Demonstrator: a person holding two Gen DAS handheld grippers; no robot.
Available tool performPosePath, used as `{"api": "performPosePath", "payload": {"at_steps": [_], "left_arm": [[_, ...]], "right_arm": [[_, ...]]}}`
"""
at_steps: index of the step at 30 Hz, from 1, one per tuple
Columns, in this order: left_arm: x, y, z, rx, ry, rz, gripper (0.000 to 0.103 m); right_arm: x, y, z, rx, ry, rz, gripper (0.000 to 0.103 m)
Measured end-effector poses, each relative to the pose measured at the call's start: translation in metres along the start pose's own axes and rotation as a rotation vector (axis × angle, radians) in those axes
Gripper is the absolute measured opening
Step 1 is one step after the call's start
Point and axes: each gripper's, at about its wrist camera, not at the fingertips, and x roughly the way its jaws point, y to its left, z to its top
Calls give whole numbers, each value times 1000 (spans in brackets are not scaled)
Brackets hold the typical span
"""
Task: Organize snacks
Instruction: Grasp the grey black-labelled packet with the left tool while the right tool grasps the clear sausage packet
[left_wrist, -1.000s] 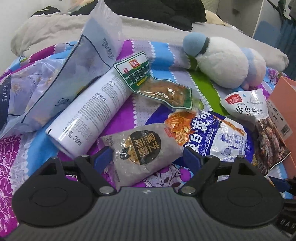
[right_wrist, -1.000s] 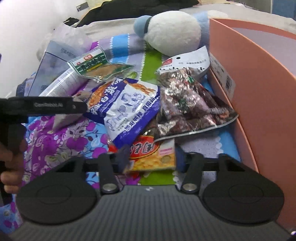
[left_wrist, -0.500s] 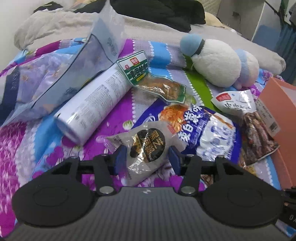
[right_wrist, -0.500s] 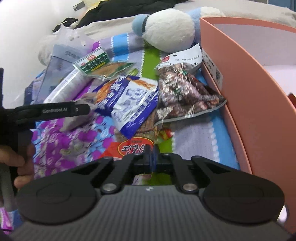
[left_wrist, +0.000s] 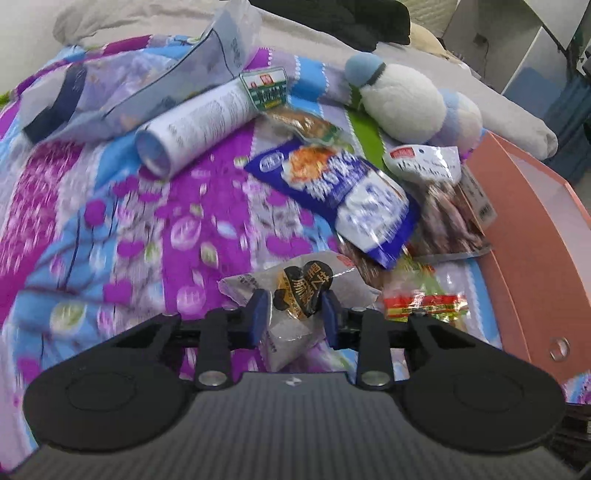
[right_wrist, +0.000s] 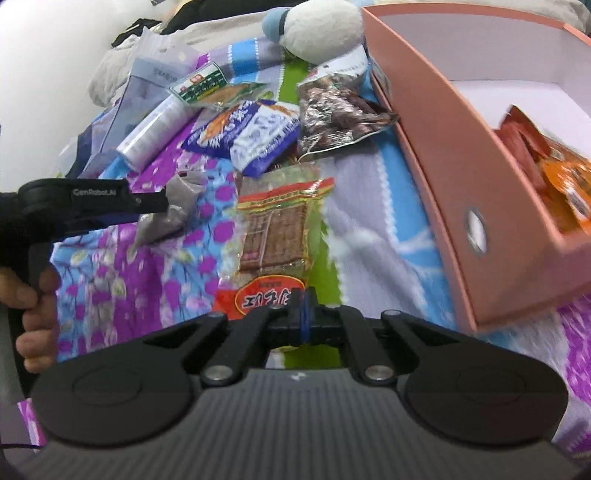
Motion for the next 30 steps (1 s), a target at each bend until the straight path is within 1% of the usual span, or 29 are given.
{"api": "performPosePath", "payload": {"at_steps": [5, 10, 11, 12, 14, 15, 16, 17, 18, 19, 20, 21, 23, 25, 27, 29, 30], "left_arm": [[-23, -12, -33, -14, 15, -3, 36], [-39, -22, -61, -24, 33, 1, 36], [-41, -24, -66, -31, 40, 0, 37], [-41, -24, -69, -39, 50, -3, 37], [-44, -24, -74, -55, 55, 1, 39], [-46, -24, -75, -56, 54, -2, 42], [-48, -24, -76, -57, 53, -11, 49], [-50, -24, -77, -62, 53, -25, 54], [-51, -24, -77, -68, 55, -30, 68], [-51, -24, -77, -75, 57, -25, 81], [-52, -25, -77, -78, 54, -18, 85], [-52, -25, -76, -80, 51, -12, 88], [-48, -25, -74, -78, 61, -4, 90], [-43, -25, -71, -47, 77, 11, 90], [-40, -28, -67, 19, 69, 43, 90], [-37, -32, -63, 102, 70, 47, 90], [-36, -33, -62, 142, 75, 39, 90]], "right_arm": [[-24, -10, -22, -21, 3, 5, 3], [-42, -16, -43, -46, -1, -16, 4], [-45, -18, -46, -55, -2, -21, 4], [-46, -20, -49, -64, -2, -27, 7], [-47, -23, -53, -85, 17, -51, 7], [-47, -25, -54, -91, 26, -52, 8], [-48, -27, -55, -93, 30, -46, 12], [-49, -29, -56, -99, 31, -50, 17], [-49, -29, -57, -106, 28, -60, 40], [-49, -30, -58, -108, 22, -61, 62], [-50, -31, -59, -101, 11, -46, 66], [-52, -32, -59, -92, -4, -31, 65], [-50, -29, -57, -98, -12, -15, 65], [-46, -25, -56, -112, -21, -7, 65], [-40, -21, -53, -125, -23, 2, 65], [-33, -17, -51, -129, -20, -5, 75], [-30, -16, -50, -131, -20, -10, 83]]}}
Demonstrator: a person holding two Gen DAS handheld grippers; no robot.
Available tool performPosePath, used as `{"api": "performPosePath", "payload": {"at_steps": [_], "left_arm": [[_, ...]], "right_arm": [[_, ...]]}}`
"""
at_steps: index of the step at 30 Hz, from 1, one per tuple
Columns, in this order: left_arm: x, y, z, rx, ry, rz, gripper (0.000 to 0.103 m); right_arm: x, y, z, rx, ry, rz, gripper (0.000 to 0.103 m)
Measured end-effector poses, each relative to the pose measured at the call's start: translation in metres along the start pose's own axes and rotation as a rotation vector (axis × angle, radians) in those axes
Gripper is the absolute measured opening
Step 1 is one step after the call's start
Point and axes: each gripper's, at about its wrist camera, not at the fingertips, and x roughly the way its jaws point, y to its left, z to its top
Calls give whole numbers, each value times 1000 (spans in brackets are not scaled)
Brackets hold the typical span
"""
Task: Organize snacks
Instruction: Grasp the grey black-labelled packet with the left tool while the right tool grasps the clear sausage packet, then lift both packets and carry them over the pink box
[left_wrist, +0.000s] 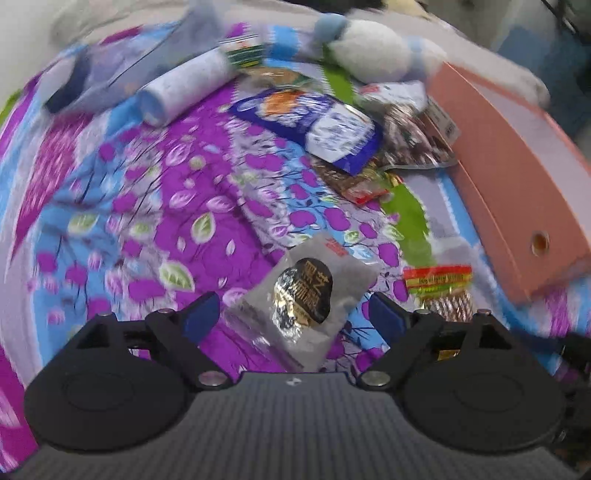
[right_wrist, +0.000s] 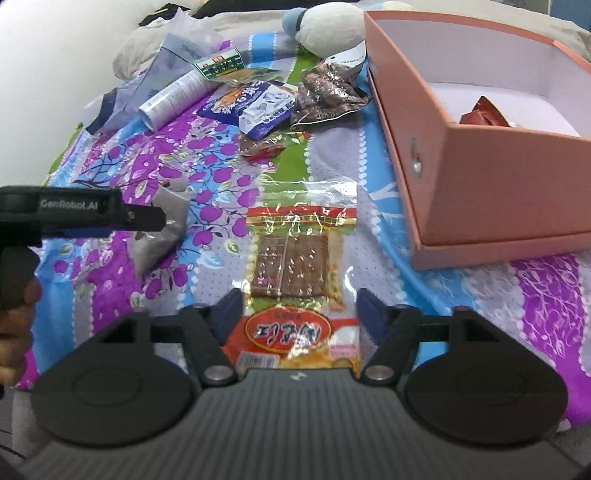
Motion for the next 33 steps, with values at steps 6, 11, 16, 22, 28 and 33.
{"api": "performPosePath", "payload": {"at_steps": [6, 11, 16, 22, 28, 33], "left_arm": [[11, -5, 9, 162, 1, -7, 90], [29, -15, 8, 246, 35, -29, 86], [41, -22, 5, 288, 41, -16, 72], [33, -25, 4, 259, 28, -22, 62], [14, -25, -2, 150, 17, -21, 60], [-9, -23, -7, 19, 0, -32, 60]], "right_arm": [[16, 5, 6, -40, -3, -17, 84], [32, 12, 9, -110, -9, -31, 83], [45, 14, 14, -127, 14, -35, 75], [40, 18, 19, -121, 16, -36, 57], [27, 23, 18, -127, -9, -46, 53], [6, 19, 19, -111, -58, -52, 52]]}}
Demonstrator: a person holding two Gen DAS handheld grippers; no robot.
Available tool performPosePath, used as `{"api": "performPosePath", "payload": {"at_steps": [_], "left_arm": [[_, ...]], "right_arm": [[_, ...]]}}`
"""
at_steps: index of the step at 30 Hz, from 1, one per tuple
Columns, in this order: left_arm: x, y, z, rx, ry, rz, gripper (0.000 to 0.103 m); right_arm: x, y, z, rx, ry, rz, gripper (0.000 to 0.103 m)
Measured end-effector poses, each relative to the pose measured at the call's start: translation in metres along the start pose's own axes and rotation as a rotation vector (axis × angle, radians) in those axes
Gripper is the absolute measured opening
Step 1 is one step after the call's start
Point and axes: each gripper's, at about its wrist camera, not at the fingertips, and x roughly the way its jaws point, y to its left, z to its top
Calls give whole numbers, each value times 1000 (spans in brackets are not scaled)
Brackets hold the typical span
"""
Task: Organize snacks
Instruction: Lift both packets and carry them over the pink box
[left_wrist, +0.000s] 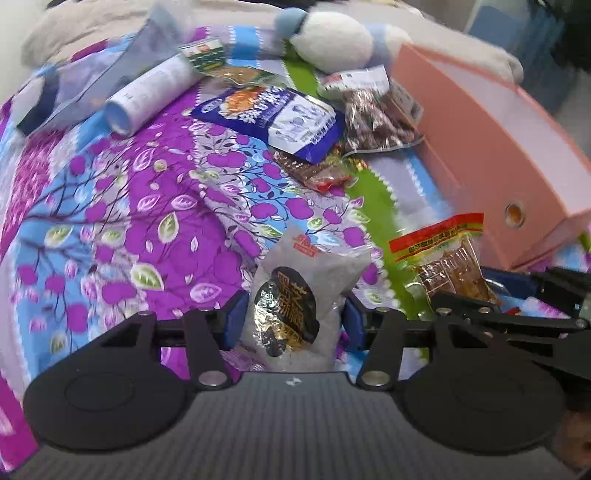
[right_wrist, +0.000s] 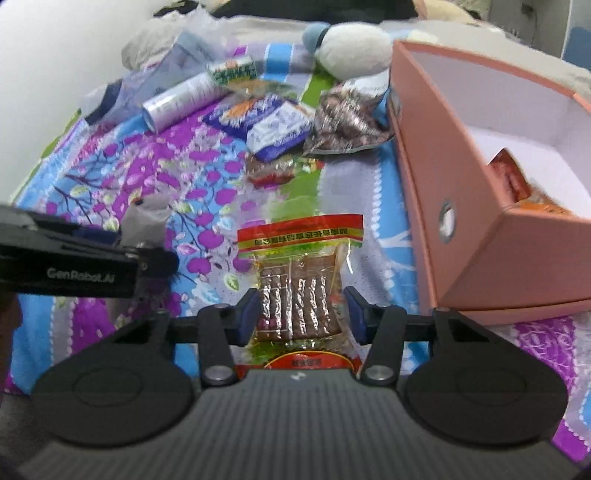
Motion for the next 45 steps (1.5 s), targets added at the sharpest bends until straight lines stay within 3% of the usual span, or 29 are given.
{"api": "performPosePath", "payload": {"at_steps": [1, 2, 3, 4, 9, 14, 15, 16, 17, 20, 23, 25, 28, 31, 32, 34, 36, 45], "left_arm": [[-5, -1, -1, -17, -7, -3, 60], [-10, -2, -2, -31, -16, -5, 60], [-16, -4, -2, -40, -24, -6, 60], [-21, -6, -3, -47, -33, -6, 60], [-32, -14, -6, -66, -52, 3, 60], [-30, -13, -15, -114, -42, -40, 60], [-25, -11, -17, -129, -33, -50, 59], [-20, -10, -18, -145, -24, -60, 59], [-16, -9, -19, -156, -17, -65, 59], [-7, -8, -19, -168, -5, -51, 59], [-5, -4, -19, -184, -1, -34, 59], [-6, 1, -18, -193, 3, -22, 59], [-10, 7, -18, -206, 0, -4, 59], [-14, 13, -18, -230, -3, 7, 59], [-15, 15, -17, -239, -2, 11, 59], [-17, 17, -16, -249, -3, 15, 59], [-22, 18, -14, -252, -10, 25, 59], [-49, 3, -4, -243, -52, 30, 59]], "right_arm": [[-5, -1, 1, 4, -12, -3, 50], [-11, -3, 1, 10, -22, -5, 38], [-16, -4, 1, 13, -32, -15, 5], [-20, -5, 2, 15, -32, -15, 9], [-39, -9, 3, 29, -89, -34, 9], [-34, -28, -6, 104, -88, 39, 14], [-30, -30, -9, 108, -88, 46, 29], [-24, -32, -12, 106, -88, 56, 54], [-20, -33, -15, 111, -87, 67, 63], [-6, -36, -23, 131, -86, 129, 64], [9, -25, -24, 81, -69, 122, 65], [19, -18, -24, 47, -56, 140, 86], [38, 2, -26, -62, -17, 90, 93], [44, 13, -24, -112, -3, 62, 90], [45, 14, -22, -121, 7, 62, 86], [44, 17, -18, -133, 9, 65, 66], [40, 23, -17, -151, 5, 57, 58], [5, 7, -15, -82, -42, 35, 56]]}}
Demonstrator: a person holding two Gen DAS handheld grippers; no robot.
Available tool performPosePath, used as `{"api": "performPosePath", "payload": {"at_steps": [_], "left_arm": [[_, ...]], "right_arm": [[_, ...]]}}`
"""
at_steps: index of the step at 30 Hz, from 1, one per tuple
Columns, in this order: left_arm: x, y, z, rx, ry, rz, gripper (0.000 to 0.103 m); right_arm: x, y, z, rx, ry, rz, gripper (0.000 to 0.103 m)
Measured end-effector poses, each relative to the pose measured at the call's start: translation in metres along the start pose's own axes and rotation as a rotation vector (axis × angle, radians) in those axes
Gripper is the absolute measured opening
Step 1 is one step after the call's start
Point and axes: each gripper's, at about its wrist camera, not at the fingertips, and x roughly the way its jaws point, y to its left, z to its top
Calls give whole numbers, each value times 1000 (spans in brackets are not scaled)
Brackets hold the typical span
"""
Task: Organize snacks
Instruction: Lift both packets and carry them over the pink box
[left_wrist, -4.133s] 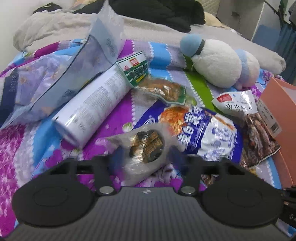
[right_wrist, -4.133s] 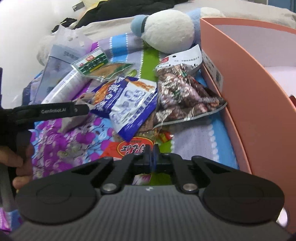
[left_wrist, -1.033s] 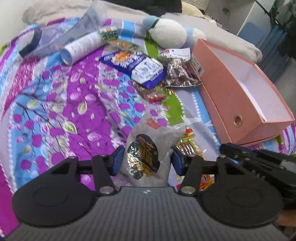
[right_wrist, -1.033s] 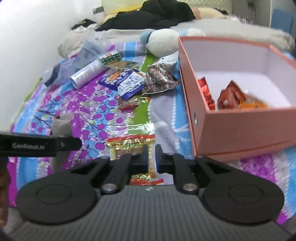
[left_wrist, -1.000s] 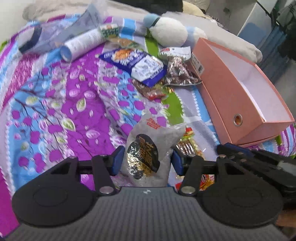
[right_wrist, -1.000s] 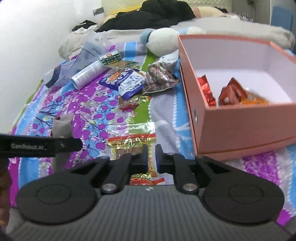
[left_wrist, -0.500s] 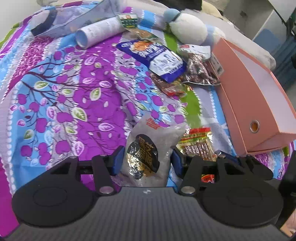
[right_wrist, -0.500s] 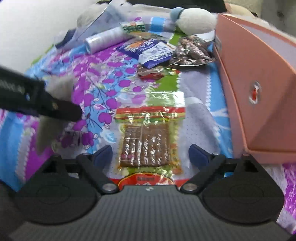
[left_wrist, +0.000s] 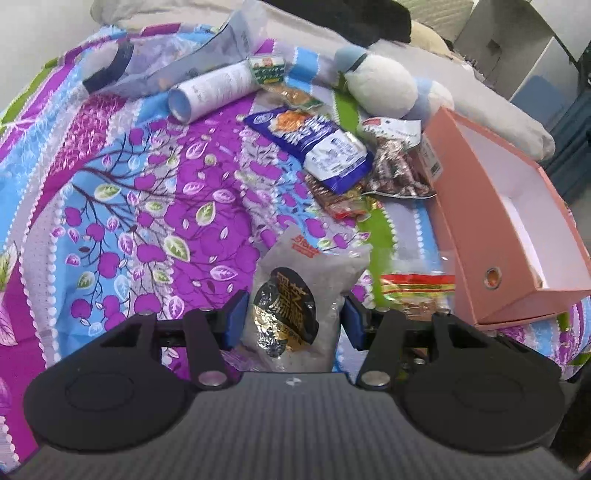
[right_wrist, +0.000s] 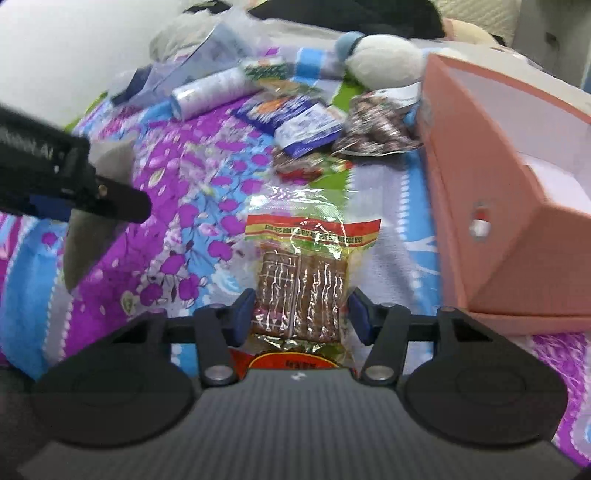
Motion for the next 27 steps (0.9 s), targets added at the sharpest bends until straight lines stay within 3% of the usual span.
{"api": "performPosePath", "payload": {"at_steps": [18, 27], "left_arm": [[-76, -79, 16, 105, -107, -132, 59], [-82, -117, 29, 148, -121, -192, 59]], "right_arm": [[-144, -46, 34, 141, -254, -79, 56], [-171, -70, 39, 179, -298, -135, 56]]}}
